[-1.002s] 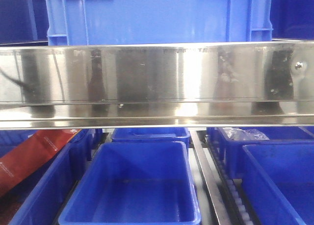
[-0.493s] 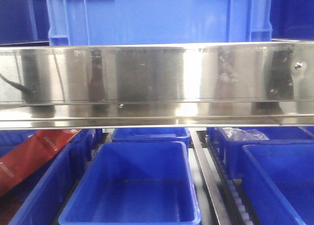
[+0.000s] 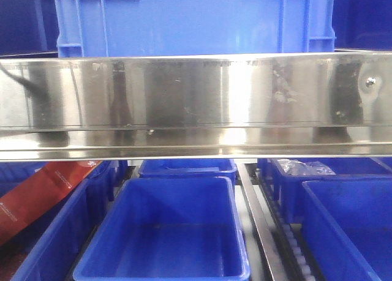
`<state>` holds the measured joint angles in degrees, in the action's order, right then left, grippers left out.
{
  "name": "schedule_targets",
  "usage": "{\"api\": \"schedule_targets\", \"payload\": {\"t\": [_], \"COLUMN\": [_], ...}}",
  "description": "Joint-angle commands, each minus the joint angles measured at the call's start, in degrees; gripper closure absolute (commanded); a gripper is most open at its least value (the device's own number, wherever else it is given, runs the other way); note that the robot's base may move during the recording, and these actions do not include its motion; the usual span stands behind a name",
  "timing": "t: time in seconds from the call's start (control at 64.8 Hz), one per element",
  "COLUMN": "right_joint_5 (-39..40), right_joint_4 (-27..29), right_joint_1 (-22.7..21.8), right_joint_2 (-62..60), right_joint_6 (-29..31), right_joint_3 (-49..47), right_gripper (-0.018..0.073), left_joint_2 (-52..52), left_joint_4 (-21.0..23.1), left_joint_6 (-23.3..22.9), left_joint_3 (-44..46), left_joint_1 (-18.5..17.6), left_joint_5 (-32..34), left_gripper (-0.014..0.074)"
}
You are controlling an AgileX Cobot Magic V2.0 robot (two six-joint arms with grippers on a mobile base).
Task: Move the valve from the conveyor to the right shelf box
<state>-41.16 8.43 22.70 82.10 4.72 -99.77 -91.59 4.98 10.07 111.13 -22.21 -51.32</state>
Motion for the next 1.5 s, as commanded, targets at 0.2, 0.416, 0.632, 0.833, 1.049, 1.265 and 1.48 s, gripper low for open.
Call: {"api": "schedule_targets", "payload": {"t": [0.2, 0.416, 0.632, 0.833, 1.049, 1.265, 1.48], "right_joint_5": [7.7, 19.8, 24.9, 24.9, 24.8, 24.8, 24.9], "right_joint_4": [-3.5, -4.2, -5.7, -5.7, -5.7, -5.7, -5.7], "right_joint_1": [-0.3, -0.3, -0.3, -0.3, -0.3, -0.3, -0.3], "right_joint_2": [-15.0, -31.5, -46.9, -60.3, -69.5, -70.3, -70.3], "right_joint_6": [0.1, 0.1, 0.1, 0.1, 0.1, 0.1, 0.1], "right_joint_3": [17.6, 39.7, 58.6, 70.8, 76.3, 76.5, 76.5], "right_gripper": [0.0721, 0.0721, 0.0721, 0.0721, 0.0721, 0.0721, 0.0721], "left_joint_2": [13.5, 31.3, 49.8, 62.6, 68.6, 69.2, 69.2], "left_joint_4": [0.6, 1.0, 1.2, 3.0, 5.3, 5.3, 5.3], "left_joint_6": [-0.2, -0.2, -0.2, -0.2, -0.2, -0.2, -0.2], "left_joint_3": [-13.2, -37.8, -60.2, -75.3, -83.2, -83.7, -83.7], "left_joint_1": [4.0, 4.0, 4.0, 4.0, 4.0, 4.0, 4.0], "left_joint_5": [2.4, 18.3, 32.8, 39.2, 39.9, 40.3, 40.3], "left_gripper": [0.0708, 0.0708, 0.0708, 0.0708, 0.0708, 0.0708, 0.0708]}}
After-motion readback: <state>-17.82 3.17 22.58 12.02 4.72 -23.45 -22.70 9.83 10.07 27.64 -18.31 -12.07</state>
